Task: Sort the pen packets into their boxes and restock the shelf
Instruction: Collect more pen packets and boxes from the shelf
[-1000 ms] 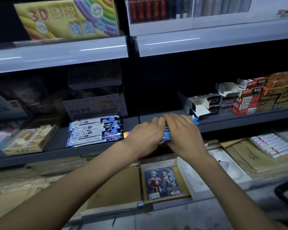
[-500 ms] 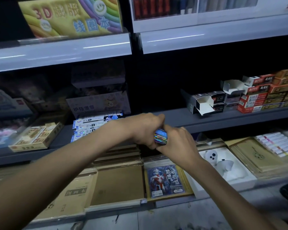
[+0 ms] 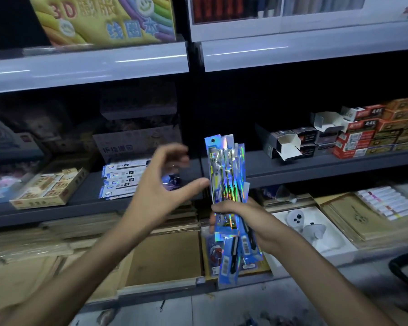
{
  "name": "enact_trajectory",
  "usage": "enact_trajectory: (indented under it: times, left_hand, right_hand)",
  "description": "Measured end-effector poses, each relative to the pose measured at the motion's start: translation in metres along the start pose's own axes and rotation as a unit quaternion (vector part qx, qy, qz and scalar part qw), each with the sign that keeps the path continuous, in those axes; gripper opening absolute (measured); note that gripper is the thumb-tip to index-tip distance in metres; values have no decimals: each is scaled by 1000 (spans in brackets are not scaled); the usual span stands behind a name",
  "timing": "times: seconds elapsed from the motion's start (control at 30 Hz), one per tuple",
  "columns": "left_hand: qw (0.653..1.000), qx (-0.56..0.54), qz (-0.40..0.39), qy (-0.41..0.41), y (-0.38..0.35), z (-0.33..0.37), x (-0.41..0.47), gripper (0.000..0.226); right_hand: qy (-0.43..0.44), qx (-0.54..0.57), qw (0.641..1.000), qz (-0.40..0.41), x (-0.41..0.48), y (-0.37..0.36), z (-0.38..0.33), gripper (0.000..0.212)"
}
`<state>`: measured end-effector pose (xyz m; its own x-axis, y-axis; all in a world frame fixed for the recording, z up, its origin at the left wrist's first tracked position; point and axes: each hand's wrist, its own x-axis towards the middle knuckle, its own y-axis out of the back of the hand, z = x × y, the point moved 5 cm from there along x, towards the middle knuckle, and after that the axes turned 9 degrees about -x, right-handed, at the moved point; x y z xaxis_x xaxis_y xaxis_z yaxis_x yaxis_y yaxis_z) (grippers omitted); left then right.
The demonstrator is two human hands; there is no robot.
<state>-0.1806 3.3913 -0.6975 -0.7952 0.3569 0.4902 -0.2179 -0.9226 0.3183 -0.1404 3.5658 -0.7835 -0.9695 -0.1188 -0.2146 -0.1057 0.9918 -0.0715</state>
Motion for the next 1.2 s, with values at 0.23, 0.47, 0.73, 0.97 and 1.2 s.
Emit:
enact_trajectory:
  times: [0.23,0.47,0.73,0.97,1.2]
  left_hand:
    - [855,-341,-223,321,-50,-60,-58,56]
    - [832,-310,-136,441,-44,-84,-81,36]
    - [765,-489,82,410,-18,-125,-110,33]
    - [627,-626,329,325,26,-166,-130,23]
    - [640,-587,332,369,-3,-167,-148,24]
  right_hand:
    - [-106,42,977,-179,-1,-65,29,18]
    - [-145,31,963,-226,13,-86,46,15]
    - [-193,-8,960,-205,19,-89,64,25]
    - [-195,118,969,99,35,-86,117,72]
    - [-165,154,951,210,47,-118,132,66]
